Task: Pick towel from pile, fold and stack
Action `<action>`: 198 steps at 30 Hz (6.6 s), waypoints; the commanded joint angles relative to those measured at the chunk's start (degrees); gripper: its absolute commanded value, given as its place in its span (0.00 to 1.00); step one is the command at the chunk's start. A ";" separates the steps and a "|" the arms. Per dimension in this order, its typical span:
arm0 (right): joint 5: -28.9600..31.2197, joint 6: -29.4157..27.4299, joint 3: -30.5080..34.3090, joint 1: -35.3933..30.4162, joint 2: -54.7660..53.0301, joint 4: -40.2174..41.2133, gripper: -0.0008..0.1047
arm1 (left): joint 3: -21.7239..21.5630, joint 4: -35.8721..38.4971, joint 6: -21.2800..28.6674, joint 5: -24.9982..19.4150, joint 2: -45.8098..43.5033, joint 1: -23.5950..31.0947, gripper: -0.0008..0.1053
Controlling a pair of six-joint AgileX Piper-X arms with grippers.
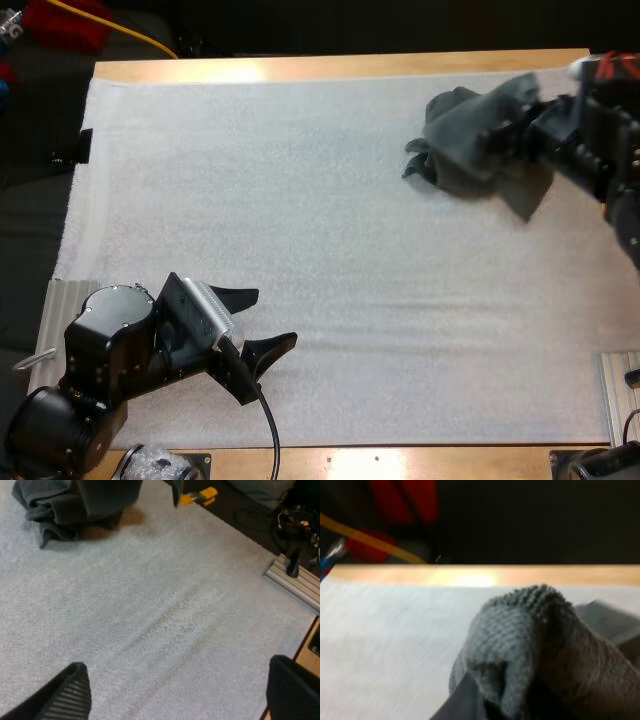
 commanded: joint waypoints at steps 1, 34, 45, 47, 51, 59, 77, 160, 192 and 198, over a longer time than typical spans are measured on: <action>-0.18 -0.11 -0.64 1.05 -0.54 0.45 0.01 | -0.40 -0.17 -0.48 0.72 0.18 -0.23 0.66; 5.26 -3.30 -0.05 27.69 6.76 17.55 0.70 | -0.40 2.02 -0.48 0.72 0.18 -0.23 0.66; 9.84 -4.27 -0.05 21.31 6.76 21.63 0.69 | -0.40 2.02 -0.48 0.72 0.18 -0.23 0.66; 8.25 -4.27 -0.05 18.54 6.76 21.63 0.69 | -0.40 2.02 -0.48 0.72 0.18 -0.23 0.66; 4.48 -4.27 -0.05 12.42 6.76 21.63 0.69 | -0.40 2.02 -0.48 0.72 0.18 -0.23 0.66; -5.07 -3.87 1.90 3.81 6.79 20.50 0.69 | -0.40 2.21 -0.48 0.72 0.18 -0.23 0.66; -23.47 5.28 23.36 2.72 6.89 11.46 0.64 | -0.40 4.52 -0.48 0.72 0.18 -0.23 0.66; -25.20 25.55 32.87 15.77 15.45 -24.59 0.02 | -0.40 5.01 -0.48 0.72 0.18 -0.23 0.66; -16.33 22.65 0.44 15.77 4.45 -20.32 0.02 | -0.40 5.01 -0.48 0.72 0.18 -0.23 0.66; -17.10 22.45 -5.47 18.46 7.35 -20.32 0.02 | -0.40 5.01 -0.48 0.72 0.18 -0.23 0.66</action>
